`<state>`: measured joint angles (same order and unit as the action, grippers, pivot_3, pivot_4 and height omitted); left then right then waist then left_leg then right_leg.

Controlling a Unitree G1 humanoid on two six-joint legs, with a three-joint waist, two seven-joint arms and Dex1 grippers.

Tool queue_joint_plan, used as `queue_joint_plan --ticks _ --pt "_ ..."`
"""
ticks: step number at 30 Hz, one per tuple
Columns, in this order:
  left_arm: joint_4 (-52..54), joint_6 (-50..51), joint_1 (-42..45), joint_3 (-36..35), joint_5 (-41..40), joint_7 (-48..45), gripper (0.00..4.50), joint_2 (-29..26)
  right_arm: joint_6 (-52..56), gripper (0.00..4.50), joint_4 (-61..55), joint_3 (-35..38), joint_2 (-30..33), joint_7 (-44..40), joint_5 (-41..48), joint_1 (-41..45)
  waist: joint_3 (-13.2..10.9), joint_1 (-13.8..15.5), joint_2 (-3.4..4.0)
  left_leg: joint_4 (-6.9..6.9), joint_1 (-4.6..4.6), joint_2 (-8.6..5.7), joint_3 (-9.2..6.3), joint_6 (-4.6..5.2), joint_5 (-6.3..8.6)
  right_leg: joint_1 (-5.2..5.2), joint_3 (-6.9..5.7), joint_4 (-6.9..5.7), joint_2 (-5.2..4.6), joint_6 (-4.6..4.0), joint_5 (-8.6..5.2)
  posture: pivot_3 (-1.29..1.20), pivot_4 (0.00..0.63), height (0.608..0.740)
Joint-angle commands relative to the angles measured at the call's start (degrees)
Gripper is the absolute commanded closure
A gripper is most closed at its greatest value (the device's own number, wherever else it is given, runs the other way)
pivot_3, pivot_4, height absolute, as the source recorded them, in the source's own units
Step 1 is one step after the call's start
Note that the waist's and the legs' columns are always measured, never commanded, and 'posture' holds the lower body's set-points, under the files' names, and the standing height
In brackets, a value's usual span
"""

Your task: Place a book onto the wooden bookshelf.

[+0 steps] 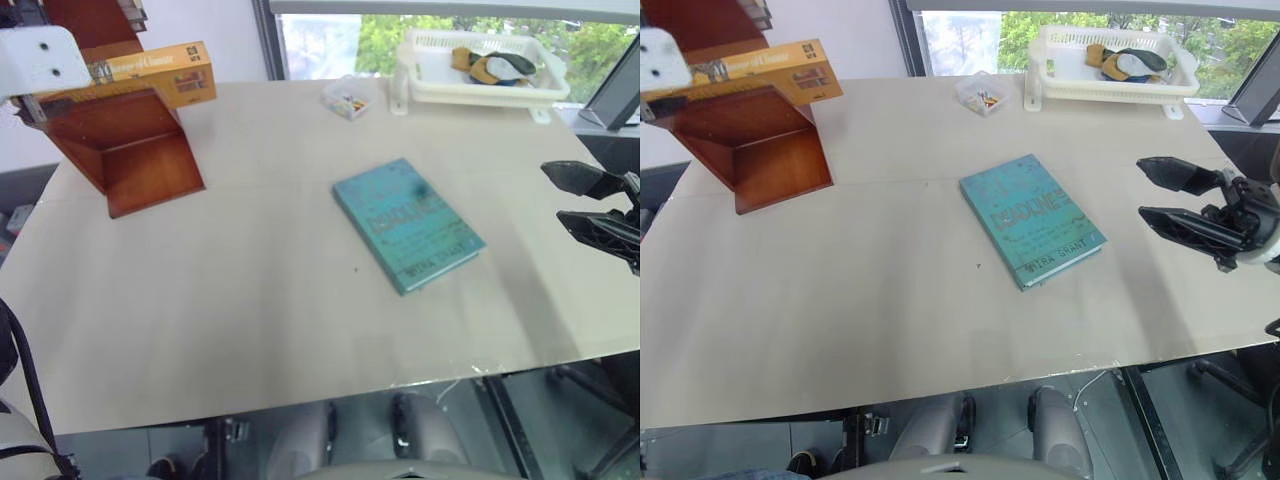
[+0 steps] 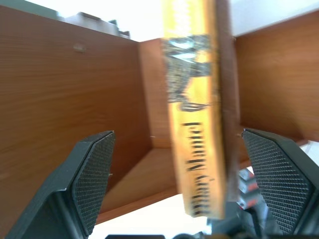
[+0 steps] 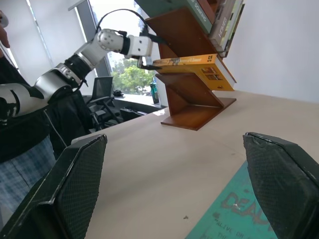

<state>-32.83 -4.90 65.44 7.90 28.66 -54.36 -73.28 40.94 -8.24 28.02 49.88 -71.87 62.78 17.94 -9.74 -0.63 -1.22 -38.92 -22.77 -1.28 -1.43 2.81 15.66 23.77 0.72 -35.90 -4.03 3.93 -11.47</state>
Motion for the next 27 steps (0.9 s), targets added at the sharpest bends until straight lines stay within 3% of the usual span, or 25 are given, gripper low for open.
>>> queue_joint_plan --ticks 1,8,14,19,23,27 --pt "6.50 4.00 -1.43 -5.59 -6.82 -5.29 0.04 -1.99 -1.00 0.00 0.19 1.95 1.18 -1.06 -0.18 0.18 0.00 -0.01 0.00 0.00 0.00 0.00 0.01 0.00 0.00 0.00 0.00 0.00 0.00 0.00 0.00 0.00 0.150 0.740" --pt "26.28 18.19 -16.39 -16.44 -26.71 -15.05 0.04 2.61 -1.90 0.00 2.81 1.03 2.36 -3.20 -2.91 0.50 0.01 0.15 0.05 -0.13 0.01 0.10 -0.04 -0.01 0.00 -0.04 -0.05 -0.07 -0.01 -0.01 0.00 0.00 0.150 0.740" --pt "45.58 37.22 -40.14 -30.60 -42.94 -12.62 0.04 13.99 -6.30 0.00 5.80 2.01 3.47 -4.36 -10.03 -5.45 0.04 -0.14 0.11 -0.18 0.06 0.18 0.01 -0.01 0.00 -0.06 0.02 -0.06 0.02 -0.01 0.00 0.00 0.150 0.740" --pt "49.42 41.14 -53.77 -33.39 -47.64 -8.54 0.04 20.95 -14.58 0.00 11.96 -0.32 4.47 -6.38 -19.67 -10.35 0.06 -0.01 0.13 -0.14 0.13 0.22 0.05 -0.01 0.00 -0.08 0.04 0.00 0.03 -0.02 0.01 0.00 0.150 0.740" --pt "49.61 40.65 -58.07 -31.36 -49.14 -5.44 0.04 24.97 -20.69 0.00 17.73 -3.49 3.96 -6.46 -26.28 -10.53 0.06 0.18 0.12 -0.16 0.22 0.21 0.07 -0.04 0.00 -0.18 0.05 0.00 0.00 -0.03 0.01 0.00 0.150 0.740" --pt "48.11 39.82 -58.96 -29.15 -47.17 -1.22 0.04 25.22 -22.91 0.00 20.64 -4.13 3.30 -6.83 -27.64 -10.05 0.08 0.19 0.15 -0.17 0.30 0.22 0.10 -0.10 -0.04 -0.20 0.10 -0.02 0.01 -0.10 0.05 0.00 0.150 0.740"
